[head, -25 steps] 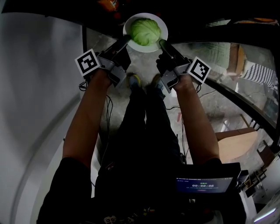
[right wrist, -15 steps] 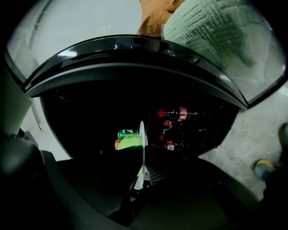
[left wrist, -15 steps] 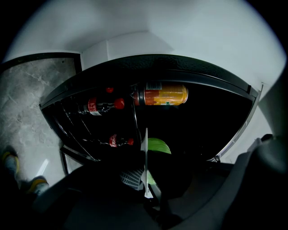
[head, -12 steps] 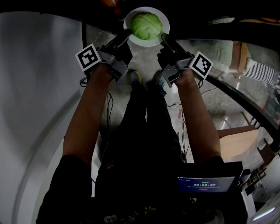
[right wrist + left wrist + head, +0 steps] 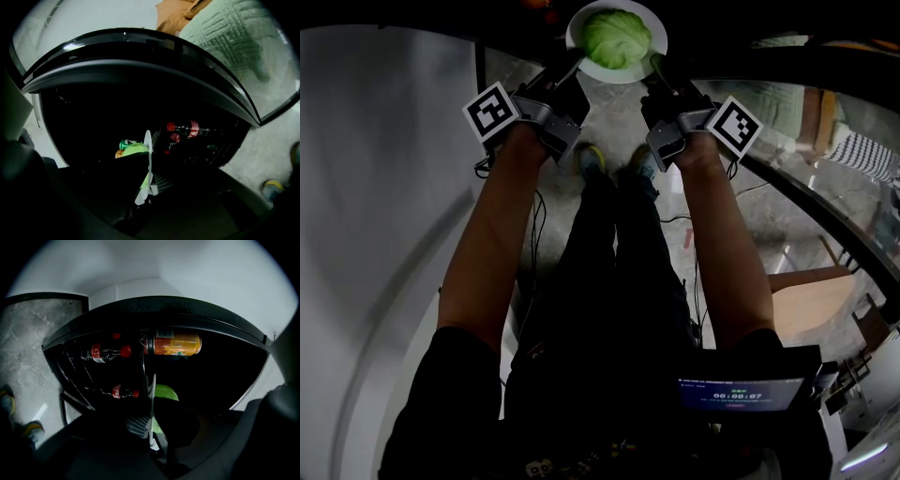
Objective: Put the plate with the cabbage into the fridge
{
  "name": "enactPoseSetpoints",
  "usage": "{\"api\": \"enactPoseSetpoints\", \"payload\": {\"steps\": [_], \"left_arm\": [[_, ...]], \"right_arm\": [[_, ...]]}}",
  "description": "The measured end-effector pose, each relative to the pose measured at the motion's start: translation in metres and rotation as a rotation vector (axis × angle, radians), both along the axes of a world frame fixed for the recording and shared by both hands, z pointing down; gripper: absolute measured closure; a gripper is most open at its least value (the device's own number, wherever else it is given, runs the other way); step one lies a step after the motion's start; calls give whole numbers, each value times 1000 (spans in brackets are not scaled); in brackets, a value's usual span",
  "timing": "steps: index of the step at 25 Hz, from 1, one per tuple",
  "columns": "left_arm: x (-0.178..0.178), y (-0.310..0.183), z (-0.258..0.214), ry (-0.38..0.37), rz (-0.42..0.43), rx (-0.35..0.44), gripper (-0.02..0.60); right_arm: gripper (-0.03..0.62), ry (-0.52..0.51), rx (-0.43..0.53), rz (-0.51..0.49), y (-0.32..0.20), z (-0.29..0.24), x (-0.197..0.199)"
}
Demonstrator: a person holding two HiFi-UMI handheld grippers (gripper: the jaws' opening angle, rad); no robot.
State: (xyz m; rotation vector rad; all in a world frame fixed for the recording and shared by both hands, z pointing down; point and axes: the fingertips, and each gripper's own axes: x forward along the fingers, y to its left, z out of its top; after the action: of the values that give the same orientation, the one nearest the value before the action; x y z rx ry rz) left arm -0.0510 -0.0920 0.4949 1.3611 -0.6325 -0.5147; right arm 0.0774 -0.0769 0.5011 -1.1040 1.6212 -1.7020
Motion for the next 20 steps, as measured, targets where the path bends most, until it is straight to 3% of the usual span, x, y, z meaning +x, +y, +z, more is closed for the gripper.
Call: {"api": "enactPoseSetpoints", "payload": {"steps": [10, 20], "left_arm": [[-3, 2, -1, 29, -50, -14, 571], [-4, 0, 2, 42, -72, -24, 571]], "right_arm": [[572, 96, 67, -59, 12, -8, -1], [559, 11, 30, -9, 24, -1, -5]]}}
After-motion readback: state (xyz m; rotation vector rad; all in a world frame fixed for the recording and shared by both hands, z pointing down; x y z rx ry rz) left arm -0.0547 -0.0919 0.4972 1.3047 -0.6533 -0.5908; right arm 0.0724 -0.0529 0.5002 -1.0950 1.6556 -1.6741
